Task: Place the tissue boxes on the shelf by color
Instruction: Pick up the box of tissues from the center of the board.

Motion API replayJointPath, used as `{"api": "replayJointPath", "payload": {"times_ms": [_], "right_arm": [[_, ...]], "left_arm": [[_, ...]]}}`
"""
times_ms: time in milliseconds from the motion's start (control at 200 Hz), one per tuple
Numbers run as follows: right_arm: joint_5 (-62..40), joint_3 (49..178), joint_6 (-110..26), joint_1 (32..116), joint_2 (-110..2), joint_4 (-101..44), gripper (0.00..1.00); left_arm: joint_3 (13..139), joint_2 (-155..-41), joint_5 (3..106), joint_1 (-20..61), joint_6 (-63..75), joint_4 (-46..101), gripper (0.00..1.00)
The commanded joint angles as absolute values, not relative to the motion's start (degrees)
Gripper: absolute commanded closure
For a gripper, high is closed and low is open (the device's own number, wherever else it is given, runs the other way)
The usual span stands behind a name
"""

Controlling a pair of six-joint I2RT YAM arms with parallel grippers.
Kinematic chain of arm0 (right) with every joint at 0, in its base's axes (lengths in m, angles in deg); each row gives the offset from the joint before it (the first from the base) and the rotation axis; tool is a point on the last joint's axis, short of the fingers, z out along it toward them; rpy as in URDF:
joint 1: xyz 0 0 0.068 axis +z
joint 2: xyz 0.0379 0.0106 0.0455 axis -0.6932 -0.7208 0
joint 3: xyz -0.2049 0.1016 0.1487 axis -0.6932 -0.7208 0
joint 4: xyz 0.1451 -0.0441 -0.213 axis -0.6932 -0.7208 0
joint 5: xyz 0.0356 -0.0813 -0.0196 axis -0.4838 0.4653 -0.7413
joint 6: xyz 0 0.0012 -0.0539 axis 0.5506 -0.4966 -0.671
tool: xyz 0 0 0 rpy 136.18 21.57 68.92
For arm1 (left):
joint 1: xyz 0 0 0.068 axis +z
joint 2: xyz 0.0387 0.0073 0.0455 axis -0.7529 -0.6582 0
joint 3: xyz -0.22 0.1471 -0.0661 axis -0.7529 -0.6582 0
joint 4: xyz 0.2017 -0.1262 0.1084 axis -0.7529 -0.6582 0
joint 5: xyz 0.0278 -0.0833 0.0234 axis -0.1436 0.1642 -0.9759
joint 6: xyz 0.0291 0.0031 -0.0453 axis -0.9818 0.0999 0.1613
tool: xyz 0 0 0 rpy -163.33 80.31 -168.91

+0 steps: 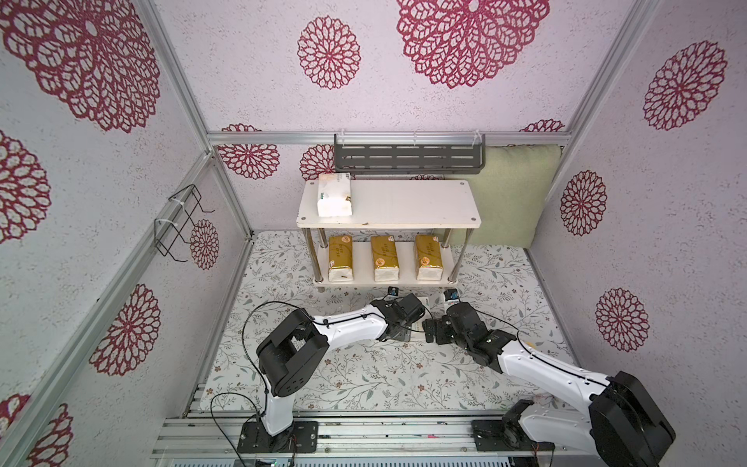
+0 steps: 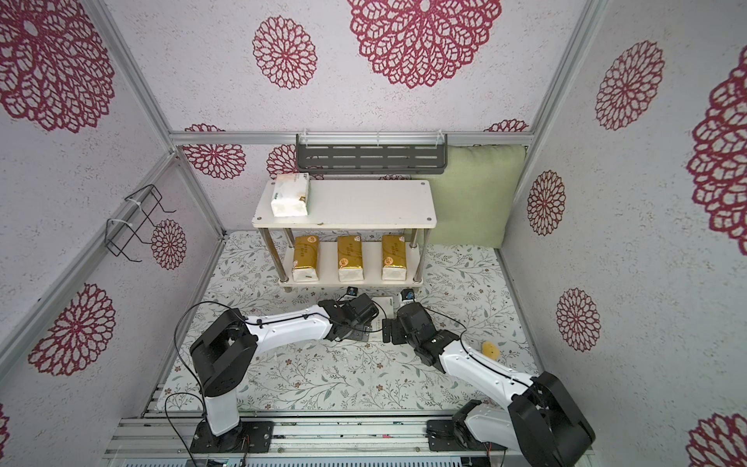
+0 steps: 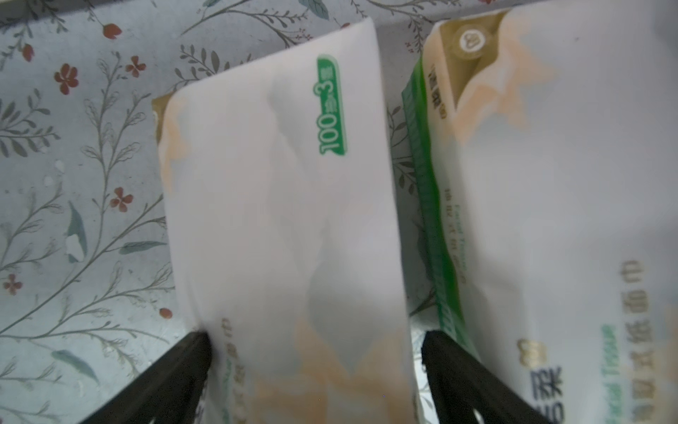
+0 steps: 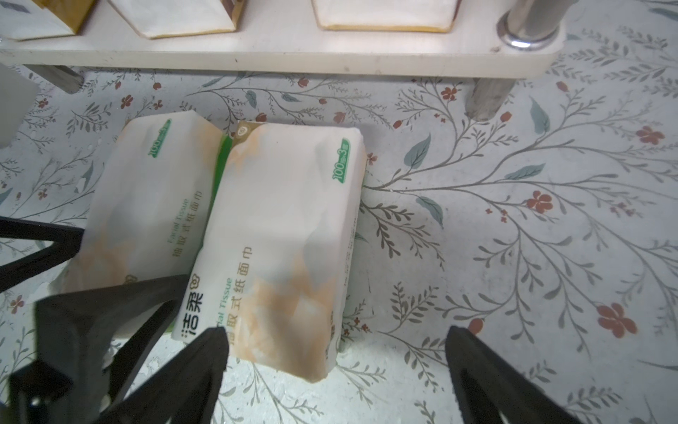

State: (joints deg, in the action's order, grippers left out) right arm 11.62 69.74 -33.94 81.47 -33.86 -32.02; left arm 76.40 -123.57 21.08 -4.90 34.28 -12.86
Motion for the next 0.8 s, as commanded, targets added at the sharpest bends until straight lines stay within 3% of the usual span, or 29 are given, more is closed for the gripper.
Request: {"api": "replayJointPath", "payload": {"times_ms": [0,340,796], "right_arm": [[11.4,70.4,-34.2,81.1,-33.9,-31.0,0.01],[11.3,71.5,-34.4,81.1,-34.6,-31.3,0.01],[11.5,72.0,-35.2,81.0,-35.1,-31.8,0.01]], "left_arm": [[73.9,-123.7,25.1,-5.3,35.6,-13.7,0.03],[79.4,-119.0,20.3,-5.4,33.5,-18.9,0.03],[76.3,-121.0,19.5,-5.1,34.6,-17.1,0.03]]}}
